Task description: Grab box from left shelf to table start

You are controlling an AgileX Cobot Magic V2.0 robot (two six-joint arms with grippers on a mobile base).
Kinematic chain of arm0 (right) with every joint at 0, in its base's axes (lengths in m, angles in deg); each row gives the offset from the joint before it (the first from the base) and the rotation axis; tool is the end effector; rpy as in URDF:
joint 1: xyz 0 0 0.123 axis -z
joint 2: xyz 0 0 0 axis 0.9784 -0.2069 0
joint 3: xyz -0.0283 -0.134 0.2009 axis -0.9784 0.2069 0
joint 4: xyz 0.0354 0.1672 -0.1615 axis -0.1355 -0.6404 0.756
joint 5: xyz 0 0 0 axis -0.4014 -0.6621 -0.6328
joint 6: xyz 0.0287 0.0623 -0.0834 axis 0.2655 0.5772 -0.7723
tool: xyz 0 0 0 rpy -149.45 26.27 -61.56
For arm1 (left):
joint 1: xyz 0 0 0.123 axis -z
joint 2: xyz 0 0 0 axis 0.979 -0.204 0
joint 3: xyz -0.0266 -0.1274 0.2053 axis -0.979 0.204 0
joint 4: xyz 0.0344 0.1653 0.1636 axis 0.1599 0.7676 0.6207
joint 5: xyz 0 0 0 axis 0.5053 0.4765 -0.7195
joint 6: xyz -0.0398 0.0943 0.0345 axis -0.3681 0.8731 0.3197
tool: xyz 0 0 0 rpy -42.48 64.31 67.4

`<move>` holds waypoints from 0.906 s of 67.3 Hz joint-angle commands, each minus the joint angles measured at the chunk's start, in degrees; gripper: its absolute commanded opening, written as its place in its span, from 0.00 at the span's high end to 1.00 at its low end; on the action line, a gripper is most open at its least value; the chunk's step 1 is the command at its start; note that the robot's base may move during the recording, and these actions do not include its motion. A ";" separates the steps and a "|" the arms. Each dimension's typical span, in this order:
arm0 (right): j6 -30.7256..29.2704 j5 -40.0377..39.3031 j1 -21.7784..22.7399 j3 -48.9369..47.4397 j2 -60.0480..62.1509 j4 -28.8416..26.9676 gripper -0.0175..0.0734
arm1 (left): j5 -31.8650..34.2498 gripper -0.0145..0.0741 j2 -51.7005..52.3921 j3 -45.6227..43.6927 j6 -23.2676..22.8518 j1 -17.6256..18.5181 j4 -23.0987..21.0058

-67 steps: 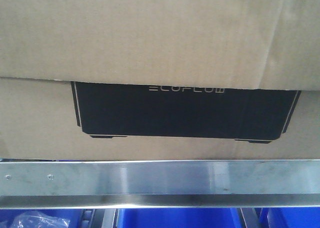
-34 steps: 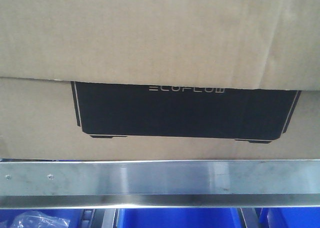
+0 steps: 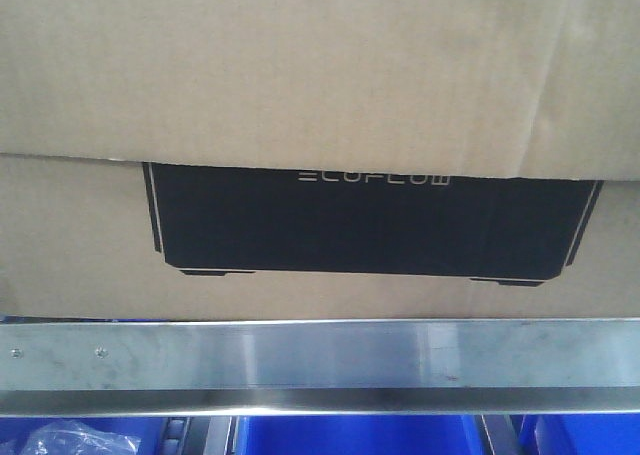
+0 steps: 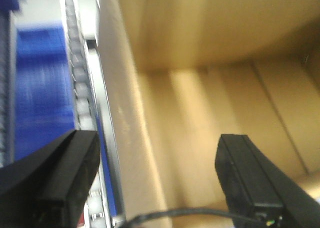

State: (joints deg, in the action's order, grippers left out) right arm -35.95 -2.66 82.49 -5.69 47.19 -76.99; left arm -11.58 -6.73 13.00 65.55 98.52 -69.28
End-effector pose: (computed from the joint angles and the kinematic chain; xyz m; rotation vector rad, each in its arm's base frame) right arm 0.0991 -0.0074 0.1942 0.1289 1.5989 0.0095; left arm 0.1896 -0.0740 0.3870 0.3227 2.0618 -0.2915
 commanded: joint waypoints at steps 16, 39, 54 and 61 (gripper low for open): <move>-0.44 -5.13 0.34 0.09 0.49 0.12 0.74 | -2.50 0.40 -14.02 -12.34 -0.80 0.58 -0.58; -0.44 -6.33 0.34 0.09 0.49 0.12 0.74 | -5.74 0.40 -23.53 -17.20 -3.25 0.58 0.67; -0.44 -7.57 0.34 -2.77 0.49 0.06 0.74 | -7.70 0.40 -26.29 -17.20 -6.67 0.58 3.53; -0.44 -5.68 0.34 -6.75 0.49 0.06 0.74 | -7.70 0.40 -26.42 -17.20 -6.67 0.58 3.67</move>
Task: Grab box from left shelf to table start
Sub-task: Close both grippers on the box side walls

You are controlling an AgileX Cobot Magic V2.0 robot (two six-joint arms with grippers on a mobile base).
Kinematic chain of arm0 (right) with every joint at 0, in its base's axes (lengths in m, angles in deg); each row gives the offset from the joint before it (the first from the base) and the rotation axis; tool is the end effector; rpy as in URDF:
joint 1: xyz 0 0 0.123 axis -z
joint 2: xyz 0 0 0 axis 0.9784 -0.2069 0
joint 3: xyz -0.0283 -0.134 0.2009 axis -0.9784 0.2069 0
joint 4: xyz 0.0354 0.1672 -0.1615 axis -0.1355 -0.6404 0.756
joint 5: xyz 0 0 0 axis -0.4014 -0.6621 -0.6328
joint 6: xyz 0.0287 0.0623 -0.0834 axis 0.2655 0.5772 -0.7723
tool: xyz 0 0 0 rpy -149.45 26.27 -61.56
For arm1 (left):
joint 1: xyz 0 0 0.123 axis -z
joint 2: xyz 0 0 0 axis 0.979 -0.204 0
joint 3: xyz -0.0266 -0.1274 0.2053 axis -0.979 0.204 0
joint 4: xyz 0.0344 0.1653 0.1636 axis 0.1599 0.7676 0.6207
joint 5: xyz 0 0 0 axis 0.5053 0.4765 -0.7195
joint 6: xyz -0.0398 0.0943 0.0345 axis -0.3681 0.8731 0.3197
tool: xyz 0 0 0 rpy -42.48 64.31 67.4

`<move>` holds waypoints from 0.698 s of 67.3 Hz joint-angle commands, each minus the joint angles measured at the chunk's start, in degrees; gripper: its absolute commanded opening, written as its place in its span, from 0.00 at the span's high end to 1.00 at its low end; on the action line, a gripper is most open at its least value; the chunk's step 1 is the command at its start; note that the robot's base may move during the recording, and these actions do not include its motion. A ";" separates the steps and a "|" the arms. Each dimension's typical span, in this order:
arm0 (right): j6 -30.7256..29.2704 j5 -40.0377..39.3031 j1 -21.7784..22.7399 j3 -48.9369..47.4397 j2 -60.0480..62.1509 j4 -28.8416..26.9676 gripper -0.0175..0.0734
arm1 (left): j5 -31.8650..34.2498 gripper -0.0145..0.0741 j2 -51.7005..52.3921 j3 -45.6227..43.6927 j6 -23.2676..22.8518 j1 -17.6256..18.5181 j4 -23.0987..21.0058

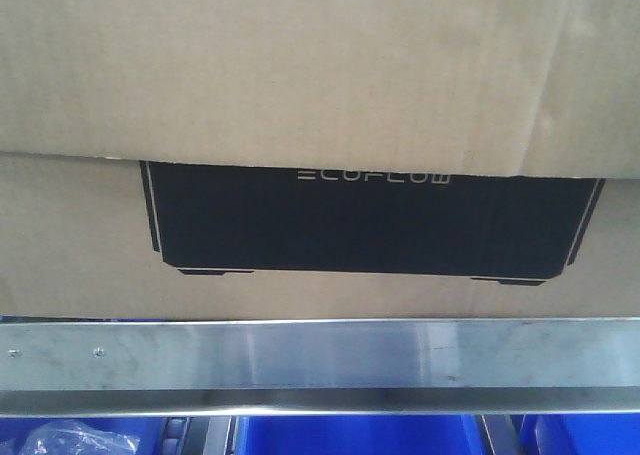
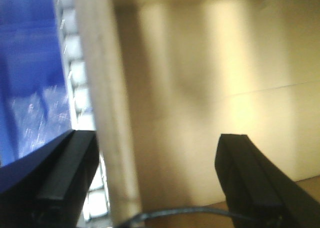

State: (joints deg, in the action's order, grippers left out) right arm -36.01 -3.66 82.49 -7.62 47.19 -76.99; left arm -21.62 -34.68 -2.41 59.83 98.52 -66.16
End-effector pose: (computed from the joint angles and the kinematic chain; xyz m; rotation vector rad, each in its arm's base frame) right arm 0.0977 -0.0074 0.2075 0.1243 1.5480 0.0084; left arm 0.2884 -0.1058 0.3296 0.2768 2.4640 -0.1997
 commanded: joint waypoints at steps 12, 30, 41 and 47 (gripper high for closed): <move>-0.38 5.21 0.34 -13.42 0.44 0.06 0.70 | 2.14 0.40 1.53 -1.80 -0.96 0.58 0.91; -0.38 11.94 0.34 -19.81 0.23 0.06 0.24 | -1.48 0.40 1.53 -5.86 -0.96 0.58 0.91; -0.38 15.37 0.34 -23.11 -1.98 0.06 0.20 | -2.89 0.40 1.53 -7.52 -0.96 0.58 0.91; -0.38 18.72 0.34 -26.50 -4.78 0.06 0.20 | -3.28 0.40 1.41 -7.52 -0.96 0.58 0.91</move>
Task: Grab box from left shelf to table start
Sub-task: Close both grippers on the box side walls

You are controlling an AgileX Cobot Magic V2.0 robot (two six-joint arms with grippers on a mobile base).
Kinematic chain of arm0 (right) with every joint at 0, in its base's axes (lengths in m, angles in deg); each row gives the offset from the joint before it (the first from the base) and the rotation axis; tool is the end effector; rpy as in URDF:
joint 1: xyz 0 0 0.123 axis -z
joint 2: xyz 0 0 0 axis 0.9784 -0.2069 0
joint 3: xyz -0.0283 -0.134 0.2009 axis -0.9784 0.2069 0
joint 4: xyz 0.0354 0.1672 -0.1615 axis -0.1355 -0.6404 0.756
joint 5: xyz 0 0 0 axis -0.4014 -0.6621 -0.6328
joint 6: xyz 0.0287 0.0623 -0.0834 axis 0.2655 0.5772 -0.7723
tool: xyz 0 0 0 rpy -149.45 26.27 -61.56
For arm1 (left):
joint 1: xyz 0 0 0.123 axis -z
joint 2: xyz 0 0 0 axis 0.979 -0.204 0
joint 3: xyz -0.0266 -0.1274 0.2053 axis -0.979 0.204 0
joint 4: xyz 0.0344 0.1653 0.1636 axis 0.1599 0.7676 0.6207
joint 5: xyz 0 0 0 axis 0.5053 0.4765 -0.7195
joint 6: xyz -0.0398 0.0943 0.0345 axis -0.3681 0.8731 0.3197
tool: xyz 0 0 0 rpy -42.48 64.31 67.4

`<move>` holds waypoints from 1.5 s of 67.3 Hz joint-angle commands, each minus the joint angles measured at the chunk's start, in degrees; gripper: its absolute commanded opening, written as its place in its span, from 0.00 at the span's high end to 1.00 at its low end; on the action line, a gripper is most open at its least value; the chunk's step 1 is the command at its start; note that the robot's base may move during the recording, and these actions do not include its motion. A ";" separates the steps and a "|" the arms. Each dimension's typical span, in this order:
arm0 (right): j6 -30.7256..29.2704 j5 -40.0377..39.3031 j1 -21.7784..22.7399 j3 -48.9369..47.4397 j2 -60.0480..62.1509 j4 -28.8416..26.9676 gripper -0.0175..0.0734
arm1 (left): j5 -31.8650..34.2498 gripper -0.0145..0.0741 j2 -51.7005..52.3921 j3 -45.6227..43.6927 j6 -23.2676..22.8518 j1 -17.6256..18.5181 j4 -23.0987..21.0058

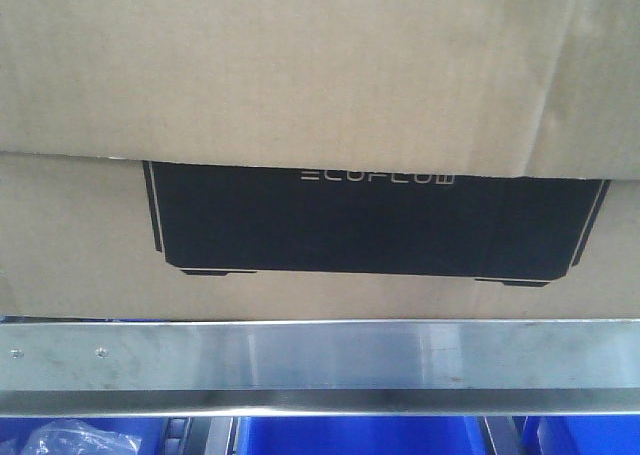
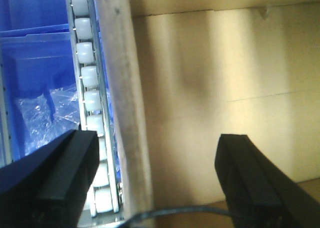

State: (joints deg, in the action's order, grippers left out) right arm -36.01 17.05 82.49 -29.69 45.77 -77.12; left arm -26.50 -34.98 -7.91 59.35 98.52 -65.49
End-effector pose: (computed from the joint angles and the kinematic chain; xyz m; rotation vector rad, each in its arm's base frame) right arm 0.0676 -0.0037 0.2917 0.1143 1.5496 0.0170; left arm 0.2854 -0.1035 0.3506 0.2671 2.4581 -0.1897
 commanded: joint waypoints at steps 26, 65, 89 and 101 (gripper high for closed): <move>-4.01 17.21 0.15 -30.71 -29.04 -6.08 0.20 | 1.34 0.40 1.49 -2.02 -0.47 0.58 0.24; -6.39 34.23 0.33 -55.30 -65.80 -4.13 0.20 | 1.34 0.40 1.49 -2.02 -0.47 0.58 0.24; -6.63 28.88 0.33 -55.30 -74.74 -4.08 0.21 | 1.34 0.41 1.49 -2.02 -0.47 0.58 0.24; -6.63 28.22 0.33 -55.30 -74.77 -3.45 0.52 | 1.34 0.65 1.49 -2.02 -0.47 0.58 0.24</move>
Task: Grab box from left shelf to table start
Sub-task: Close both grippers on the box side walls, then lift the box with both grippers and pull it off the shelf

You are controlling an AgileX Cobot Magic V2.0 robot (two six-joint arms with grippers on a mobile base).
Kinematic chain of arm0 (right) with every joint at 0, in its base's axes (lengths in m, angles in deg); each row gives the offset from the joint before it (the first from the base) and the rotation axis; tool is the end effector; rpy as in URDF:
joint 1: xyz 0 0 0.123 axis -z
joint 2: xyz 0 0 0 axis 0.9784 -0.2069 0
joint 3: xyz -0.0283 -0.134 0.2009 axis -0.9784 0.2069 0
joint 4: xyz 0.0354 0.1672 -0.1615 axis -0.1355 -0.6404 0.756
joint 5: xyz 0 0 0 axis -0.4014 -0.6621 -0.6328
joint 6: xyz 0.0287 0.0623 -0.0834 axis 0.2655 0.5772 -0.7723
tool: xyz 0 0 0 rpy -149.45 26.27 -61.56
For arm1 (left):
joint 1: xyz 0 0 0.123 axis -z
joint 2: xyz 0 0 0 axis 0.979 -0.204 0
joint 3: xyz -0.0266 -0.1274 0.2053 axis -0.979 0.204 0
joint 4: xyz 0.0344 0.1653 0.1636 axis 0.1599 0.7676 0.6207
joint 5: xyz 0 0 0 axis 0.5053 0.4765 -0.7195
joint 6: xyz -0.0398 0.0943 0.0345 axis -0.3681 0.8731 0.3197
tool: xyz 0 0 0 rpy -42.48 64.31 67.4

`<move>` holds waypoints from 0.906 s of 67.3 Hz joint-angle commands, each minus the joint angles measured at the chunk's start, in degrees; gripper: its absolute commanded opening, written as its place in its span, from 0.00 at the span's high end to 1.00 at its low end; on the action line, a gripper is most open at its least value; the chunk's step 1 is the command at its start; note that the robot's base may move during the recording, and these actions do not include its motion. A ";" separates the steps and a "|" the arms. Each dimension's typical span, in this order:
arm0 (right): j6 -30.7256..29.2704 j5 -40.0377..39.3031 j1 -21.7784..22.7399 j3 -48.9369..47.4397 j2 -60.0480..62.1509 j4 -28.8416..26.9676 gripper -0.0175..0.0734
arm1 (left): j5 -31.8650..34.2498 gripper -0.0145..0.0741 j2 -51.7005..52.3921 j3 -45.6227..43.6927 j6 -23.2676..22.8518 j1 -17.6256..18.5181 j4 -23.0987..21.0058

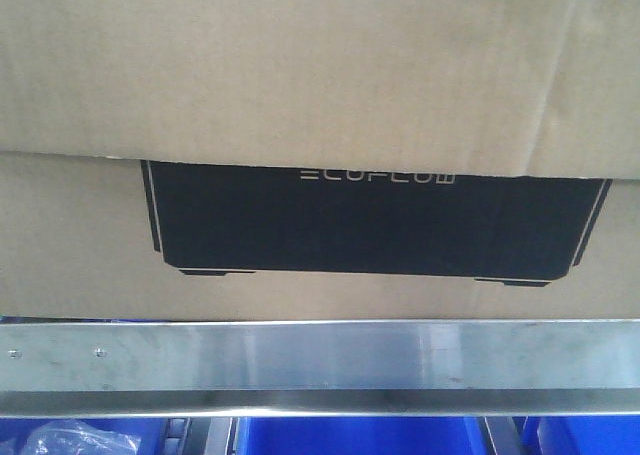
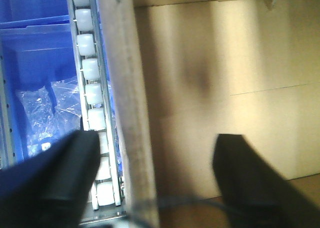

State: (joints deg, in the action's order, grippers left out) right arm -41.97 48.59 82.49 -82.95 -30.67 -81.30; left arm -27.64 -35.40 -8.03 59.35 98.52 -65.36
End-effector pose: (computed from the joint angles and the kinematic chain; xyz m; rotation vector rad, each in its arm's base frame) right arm 0.2807 -0.0121 0.3154 0.0706 2.5020 0.0836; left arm 0.2855 -0.1033 0.3476 0.2699 2.4824 -0.1802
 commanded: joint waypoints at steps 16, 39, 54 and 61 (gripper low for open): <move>-0.66 -2.91 0.33 -2.04 1.67 1.53 0.75 | 2.37 0.94 1.92 -1.89 -0.47 0.58 0.11; -0.61 -1.73 0.33 -2.04 4.17 1.53 0.74 | 2.25 0.94 2.51 -1.89 -0.37 0.58 -0.48; -0.61 -1.18 0.33 -2.04 10.76 1.47 0.74 | 2.01 0.94 7.02 -1.54 -0.48 0.71 -1.22; -0.61 -0.29 0.33 -1.92 13.80 1.47 0.74 | 3.05 0.94 10.38 -0.04 -1.45 0.71 -1.22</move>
State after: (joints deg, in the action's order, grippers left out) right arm -41.97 52.97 82.49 -82.95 -20.80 -80.69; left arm -29.62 -30.33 -6.82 57.88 98.75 -64.84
